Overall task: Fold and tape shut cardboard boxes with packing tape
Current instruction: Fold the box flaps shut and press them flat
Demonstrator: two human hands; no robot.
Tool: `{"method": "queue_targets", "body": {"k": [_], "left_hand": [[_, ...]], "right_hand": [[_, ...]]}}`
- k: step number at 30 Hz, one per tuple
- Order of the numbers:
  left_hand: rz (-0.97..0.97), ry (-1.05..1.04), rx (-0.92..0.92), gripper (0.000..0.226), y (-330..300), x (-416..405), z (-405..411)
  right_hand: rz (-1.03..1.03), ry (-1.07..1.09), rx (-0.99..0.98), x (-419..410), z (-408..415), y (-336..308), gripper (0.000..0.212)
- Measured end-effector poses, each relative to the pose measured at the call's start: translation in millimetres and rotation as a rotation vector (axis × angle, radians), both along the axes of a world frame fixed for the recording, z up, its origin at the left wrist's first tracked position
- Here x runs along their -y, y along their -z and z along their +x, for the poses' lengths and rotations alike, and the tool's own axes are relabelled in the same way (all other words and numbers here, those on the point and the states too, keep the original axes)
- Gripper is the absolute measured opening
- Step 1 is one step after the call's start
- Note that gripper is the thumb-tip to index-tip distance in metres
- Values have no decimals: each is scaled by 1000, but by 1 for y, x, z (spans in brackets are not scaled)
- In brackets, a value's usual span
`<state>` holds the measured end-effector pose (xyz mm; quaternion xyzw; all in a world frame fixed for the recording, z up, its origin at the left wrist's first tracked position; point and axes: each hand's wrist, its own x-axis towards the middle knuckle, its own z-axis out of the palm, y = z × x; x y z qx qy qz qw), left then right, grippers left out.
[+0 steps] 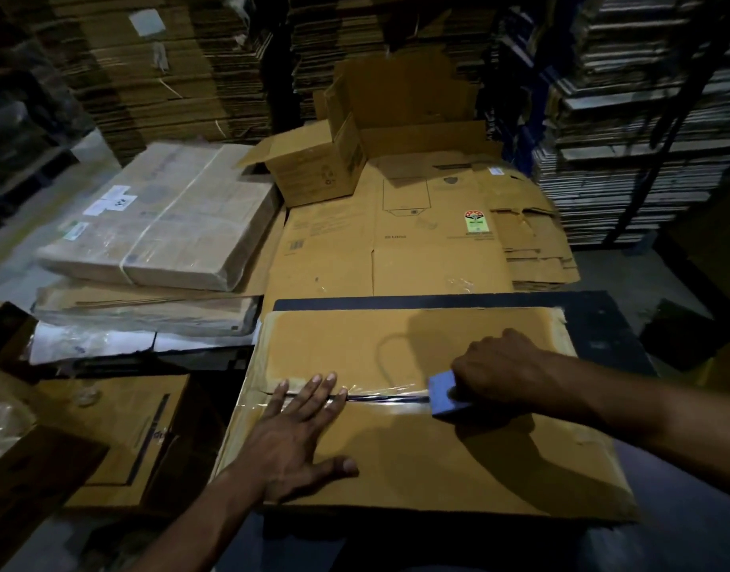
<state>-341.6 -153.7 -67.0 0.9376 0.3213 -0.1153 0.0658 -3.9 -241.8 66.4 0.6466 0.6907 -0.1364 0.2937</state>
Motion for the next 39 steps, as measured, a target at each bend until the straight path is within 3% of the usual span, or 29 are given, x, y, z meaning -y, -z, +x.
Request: {"method": "queue_targets", "body": {"k": [7,14,20,27,35,39], "left_hand": [[-4,17,-1,118,-4,9,8],[-46,143,-10,139,-17,42,106],[-78,194,74,126,-12,49,136],[-85,188,40,117,5,45,131],[-69,171,17,122,-5,52,136],[-87,226,97,123,-14,78,179]], "right_hand": [[10,61,-38,22,25,-3,49],[71,45,-83,25,35,9,50],[77,21,-166,18,35,4,43],[-20,25,-66,12,44,-3,28],[-84,112,12,28,102,-1,47],[-105,101,-36,26,105,-6,42]]}}
